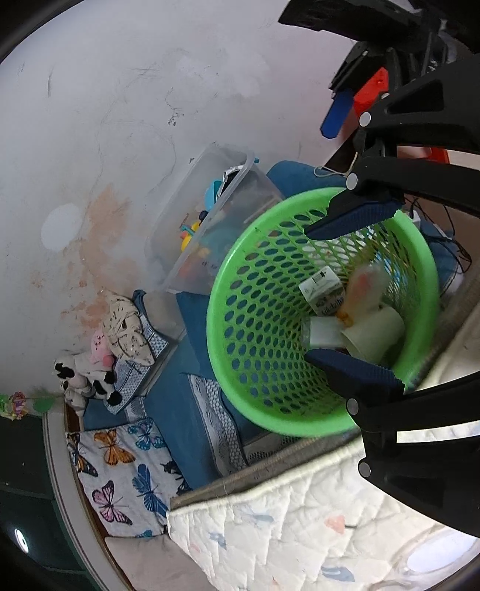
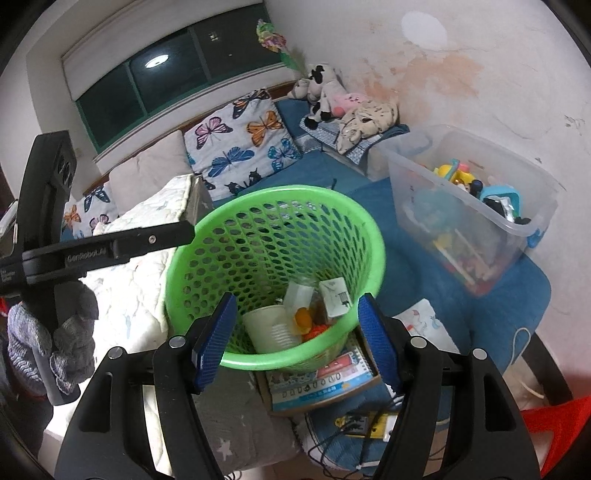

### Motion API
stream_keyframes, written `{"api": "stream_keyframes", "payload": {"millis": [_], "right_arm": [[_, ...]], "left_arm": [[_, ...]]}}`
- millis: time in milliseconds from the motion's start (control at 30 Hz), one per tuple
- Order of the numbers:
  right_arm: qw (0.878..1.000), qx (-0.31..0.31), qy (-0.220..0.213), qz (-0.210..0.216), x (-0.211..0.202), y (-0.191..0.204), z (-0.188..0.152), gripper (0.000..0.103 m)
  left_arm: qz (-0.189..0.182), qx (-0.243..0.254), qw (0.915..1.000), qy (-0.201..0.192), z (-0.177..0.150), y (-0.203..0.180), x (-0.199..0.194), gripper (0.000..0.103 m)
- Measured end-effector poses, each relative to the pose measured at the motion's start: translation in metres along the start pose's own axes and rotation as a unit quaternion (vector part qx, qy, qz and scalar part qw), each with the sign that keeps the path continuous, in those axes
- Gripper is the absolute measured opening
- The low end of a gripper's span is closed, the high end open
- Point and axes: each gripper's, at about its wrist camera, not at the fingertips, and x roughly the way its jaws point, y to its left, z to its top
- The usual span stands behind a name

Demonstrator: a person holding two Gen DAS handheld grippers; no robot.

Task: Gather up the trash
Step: 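Move both grippers back over the clear round lids on the bed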

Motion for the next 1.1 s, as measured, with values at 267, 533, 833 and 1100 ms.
{"api": "stream_keyframes", "payload": {"millis": [267, 533, 833, 1100], "right_arm": [[0.999, -0.026, 0.009, 0.027, 0.011, 0.032, 0.002, 0.071], [0.996, -0.063, 0.023, 0.062, 0.029, 0.083, 0.003, 0.075], [0.988, -0.106, 0.043, 0.101, 0.050, 0.140, 0.000, 0.076], [0.981, -0.137, 0.059, 0.127, 0.068, 0.186, -0.003, 0.078]], "left_arm": [[0.053, -0.036, 0.9976, -0.025, -0.018, 0.055, -0.047, 0.059], [0.143, -0.081, 0.9857, -0.038, -0.035, 0.133, -0.090, 0.064], [0.230, -0.151, 0.9611, -0.027, -0.060, 0.227, -0.113, 0.068], [0.242, -0.196, 0.9502, 0.001, -0.079, 0.272, -0.106, 0.070]]}}
